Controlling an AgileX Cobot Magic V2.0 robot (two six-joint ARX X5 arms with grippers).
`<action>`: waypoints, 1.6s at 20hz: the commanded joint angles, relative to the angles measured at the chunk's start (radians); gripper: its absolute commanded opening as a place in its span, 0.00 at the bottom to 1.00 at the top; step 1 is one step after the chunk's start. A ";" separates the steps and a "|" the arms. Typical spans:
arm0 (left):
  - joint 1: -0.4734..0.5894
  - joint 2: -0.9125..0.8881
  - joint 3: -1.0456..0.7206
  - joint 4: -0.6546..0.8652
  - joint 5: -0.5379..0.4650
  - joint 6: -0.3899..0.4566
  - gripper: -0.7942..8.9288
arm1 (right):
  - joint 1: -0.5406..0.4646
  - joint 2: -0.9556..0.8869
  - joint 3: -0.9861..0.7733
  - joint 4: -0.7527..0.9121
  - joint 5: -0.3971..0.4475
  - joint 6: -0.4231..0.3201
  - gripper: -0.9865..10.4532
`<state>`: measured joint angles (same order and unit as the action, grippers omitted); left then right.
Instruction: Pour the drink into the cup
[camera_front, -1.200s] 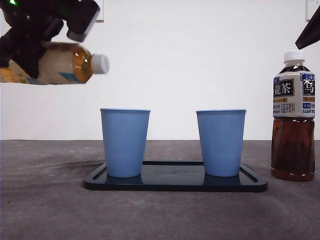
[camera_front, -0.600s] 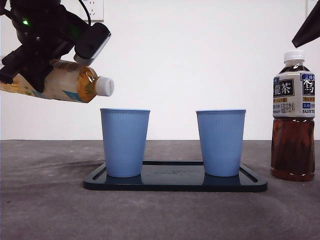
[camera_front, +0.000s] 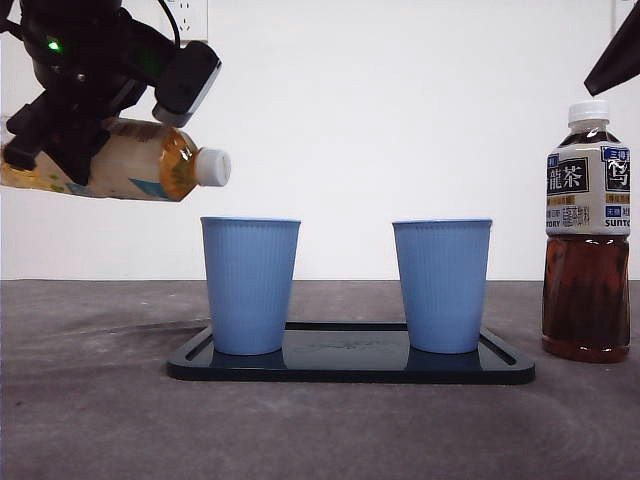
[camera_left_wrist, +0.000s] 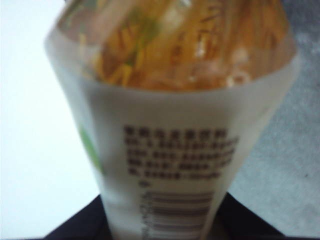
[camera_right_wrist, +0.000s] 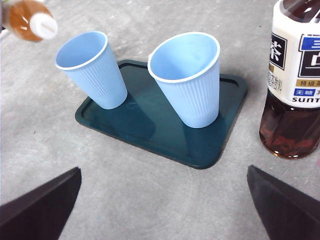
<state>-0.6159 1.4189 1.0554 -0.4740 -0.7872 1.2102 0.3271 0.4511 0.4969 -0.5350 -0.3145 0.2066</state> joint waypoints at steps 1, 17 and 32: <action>-0.007 -0.058 0.035 0.027 0.018 -0.248 0.10 | 0.006 0.002 0.016 0.009 0.000 -0.009 0.56; 0.217 -0.530 -0.338 0.388 0.759 -1.281 0.11 | 0.005 0.002 0.016 0.010 0.002 -0.006 0.56; 0.275 -0.151 -0.548 0.945 0.756 -1.297 0.18 | 0.006 0.002 0.016 0.006 0.005 -0.004 0.56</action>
<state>-0.3378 1.2675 0.4915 0.4229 -0.0299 -0.0952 0.3271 0.4511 0.4969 -0.5354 -0.3122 0.2066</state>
